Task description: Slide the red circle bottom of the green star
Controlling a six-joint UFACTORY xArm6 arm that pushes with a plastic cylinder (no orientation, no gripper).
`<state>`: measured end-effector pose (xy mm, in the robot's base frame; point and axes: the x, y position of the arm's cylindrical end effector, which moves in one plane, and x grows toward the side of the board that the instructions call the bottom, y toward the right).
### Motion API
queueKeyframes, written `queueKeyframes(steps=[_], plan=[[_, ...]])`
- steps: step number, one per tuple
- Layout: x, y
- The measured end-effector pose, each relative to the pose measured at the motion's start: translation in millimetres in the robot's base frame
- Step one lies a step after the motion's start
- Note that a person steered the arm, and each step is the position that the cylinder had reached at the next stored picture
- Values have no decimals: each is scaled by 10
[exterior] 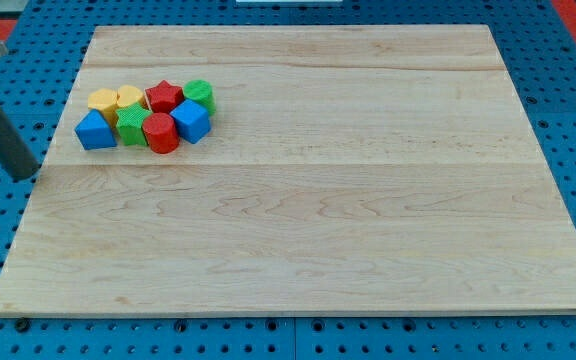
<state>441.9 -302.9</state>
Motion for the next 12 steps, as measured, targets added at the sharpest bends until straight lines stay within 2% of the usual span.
queueKeyframes(steps=[1,2,3,4,5,6,7,8,9,10,11,12], plan=[[-480,430],[-578,852],[-384,554],[-248,-7],[171,591],[38,1132],[-365,1049],[25,1489],[2,1630],[-349,1896],[-159,1641],[102,1995]])
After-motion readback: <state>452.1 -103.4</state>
